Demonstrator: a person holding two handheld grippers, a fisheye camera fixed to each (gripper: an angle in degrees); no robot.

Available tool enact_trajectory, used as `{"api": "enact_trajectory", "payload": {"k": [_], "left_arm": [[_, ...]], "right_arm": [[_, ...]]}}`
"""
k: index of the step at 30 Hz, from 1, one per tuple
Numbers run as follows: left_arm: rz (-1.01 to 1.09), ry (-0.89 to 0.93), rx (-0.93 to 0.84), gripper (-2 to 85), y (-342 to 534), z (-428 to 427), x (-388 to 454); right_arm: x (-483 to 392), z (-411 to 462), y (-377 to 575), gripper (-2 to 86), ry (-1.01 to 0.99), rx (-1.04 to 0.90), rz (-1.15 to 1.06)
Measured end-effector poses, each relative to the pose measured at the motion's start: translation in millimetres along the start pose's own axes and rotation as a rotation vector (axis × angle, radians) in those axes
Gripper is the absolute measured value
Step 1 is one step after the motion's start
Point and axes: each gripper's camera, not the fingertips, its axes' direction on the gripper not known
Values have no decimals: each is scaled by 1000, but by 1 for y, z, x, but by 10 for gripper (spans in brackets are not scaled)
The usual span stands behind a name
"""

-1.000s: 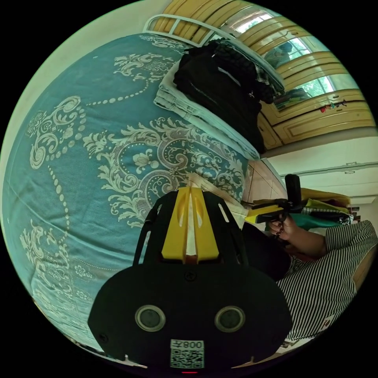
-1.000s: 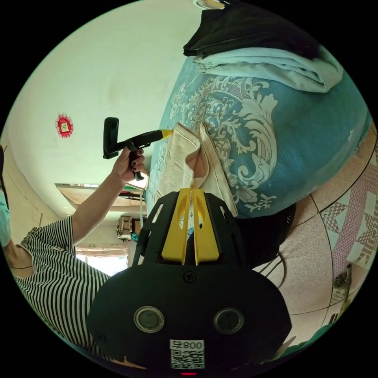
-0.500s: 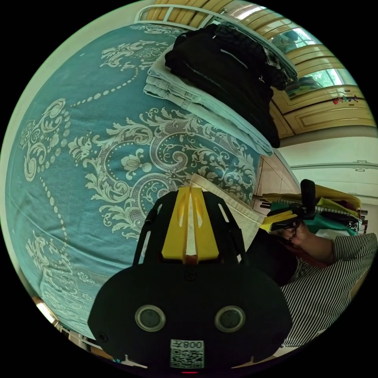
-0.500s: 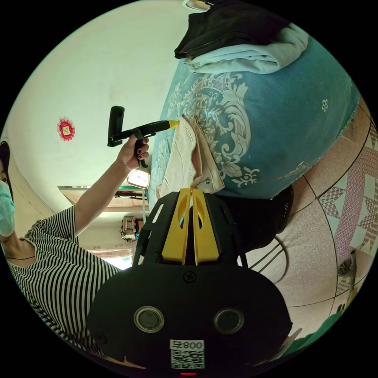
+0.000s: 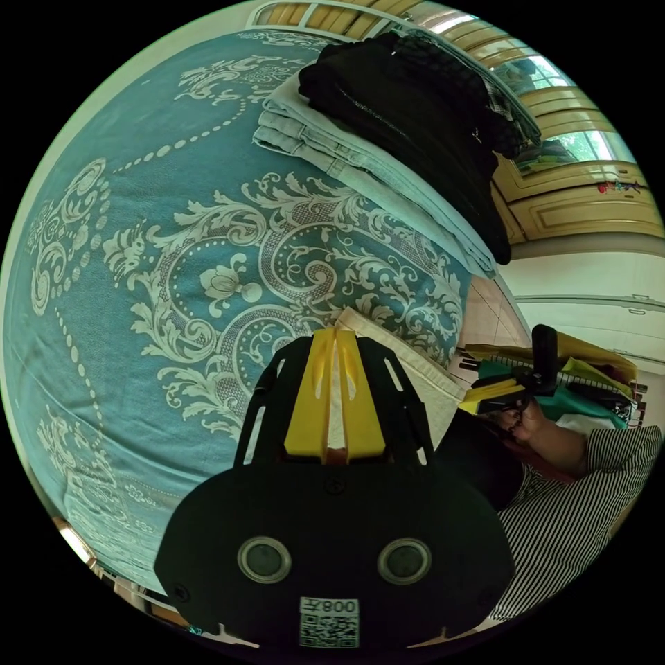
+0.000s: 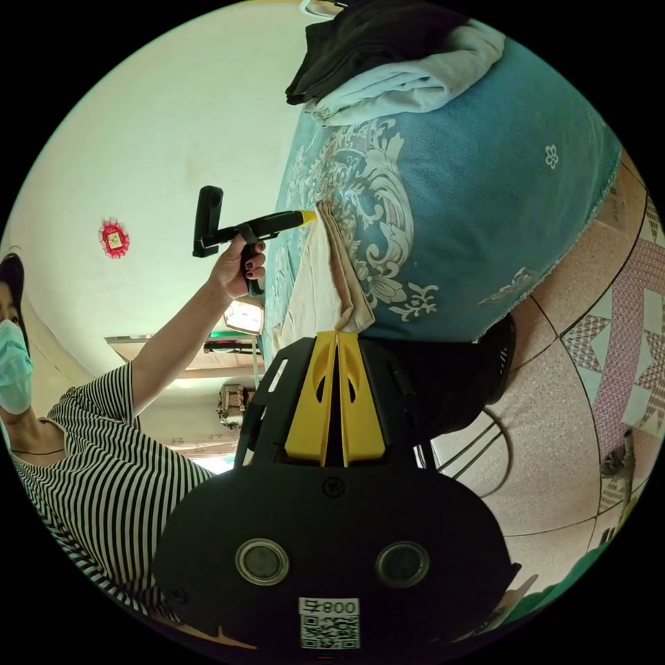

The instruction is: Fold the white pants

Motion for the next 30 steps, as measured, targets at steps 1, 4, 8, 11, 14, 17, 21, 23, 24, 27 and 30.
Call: {"api": "enact_trajectory", "payload": {"k": [1, 4, 8, 11, 14, 17, 21, 23, 24, 27, 30], "left_arm": [[-2, 1, 4, 5, -3, -9, 2], [0, -11, 15, 10, -9, -36, 9], [-11, -34, 85, 14, -15, -90, 20], [-33, -5, 143, 10, -18, -134, 23], [-39, 55, 213, 5, -4, -180, 34], [-44, 45, 236, 4, 21, -212, 57], [-57, -37, 147, 3, 35, -221, 84], [-53, -69, 183, 4, 38, -241, 96], [-72, -50, 180, 5, 35, -249, 95], [-120, 81, 193, 7, 30, -306, 88], [-165, 88, 319, 16, 62, -389, 75]], "right_arm": [[1, 5, 0, 2, 0, -1, 5], [5, 17, 0, 2, -16, -5, 21], [5, 27, 5, 0, 8, 14, 45], [1, 28, 9, 0, 65, 38, 42], [-22, 36, 7, 0, 152, 58, -36], [-57, 68, 0, 0, 255, 17, -172], [-85, 133, -6, 0, 459, -126, -341], [-93, 173, 3, 1, 656, -166, -492], [-95, 178, 6, 0, 680, -170, -522], [-90, 185, 9, 1, 636, -174, -499], [-90, 190, 2, 1, 603, -231, -439]]}}
